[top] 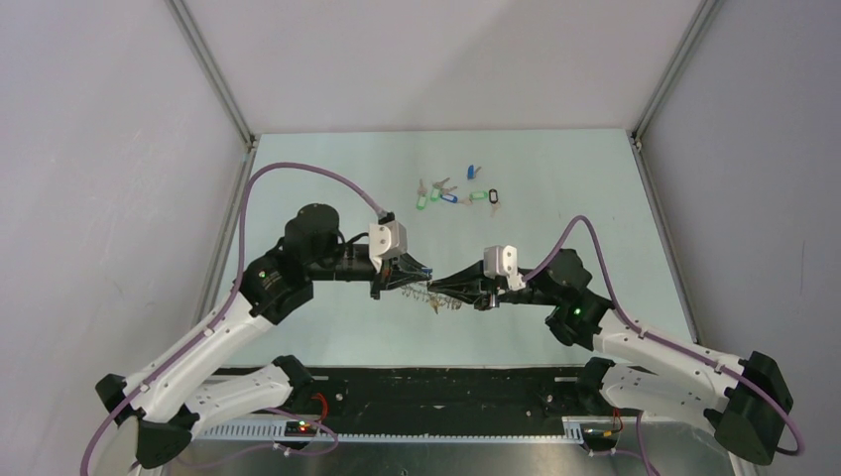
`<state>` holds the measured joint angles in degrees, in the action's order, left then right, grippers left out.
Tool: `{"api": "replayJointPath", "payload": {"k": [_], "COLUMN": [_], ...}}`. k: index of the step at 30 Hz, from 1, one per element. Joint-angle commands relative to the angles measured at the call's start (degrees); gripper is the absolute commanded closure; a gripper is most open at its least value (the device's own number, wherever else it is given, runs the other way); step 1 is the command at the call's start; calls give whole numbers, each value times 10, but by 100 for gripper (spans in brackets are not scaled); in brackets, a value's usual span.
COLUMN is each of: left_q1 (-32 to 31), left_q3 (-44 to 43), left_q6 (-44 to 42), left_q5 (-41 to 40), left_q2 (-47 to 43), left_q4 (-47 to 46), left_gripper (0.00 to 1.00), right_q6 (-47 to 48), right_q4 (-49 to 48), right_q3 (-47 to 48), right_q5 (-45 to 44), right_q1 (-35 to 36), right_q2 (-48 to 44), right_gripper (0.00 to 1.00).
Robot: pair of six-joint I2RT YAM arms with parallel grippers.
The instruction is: Remove the keys from the keyring
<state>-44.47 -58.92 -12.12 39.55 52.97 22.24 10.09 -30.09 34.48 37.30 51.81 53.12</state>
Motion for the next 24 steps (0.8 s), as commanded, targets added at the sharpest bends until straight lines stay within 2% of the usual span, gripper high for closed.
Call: {"api": "replayJointPath", "payload": {"k": [1,11,20,23,24], "left_q1": [-2,-3,-42,-48,-51], "left_q3": [-4,18,63,71,73], "left_q6": [-13,-66,-228,-270,-293], "left_q5": [11,-22,-84,-95,-96], "left_q2": [-20,-42,-87,-100,-104], "left_q4": [-30,-29,-29,-30,-29], "left_gripper": [100,100,100,100,100], "right_q6": [-11,-73,-141,-132,-122], "right_q4": [-34,-2,-3,15,19], "right_q3": [1,1,6,8,8], "right_q5": [-28,-34,-12,-20,-22], "right_q1": [4,-2,-22,-24,-24], "right_q2": [2,-25,-18,-20,-24], "right_gripper": [100,100,100,82,79]}}
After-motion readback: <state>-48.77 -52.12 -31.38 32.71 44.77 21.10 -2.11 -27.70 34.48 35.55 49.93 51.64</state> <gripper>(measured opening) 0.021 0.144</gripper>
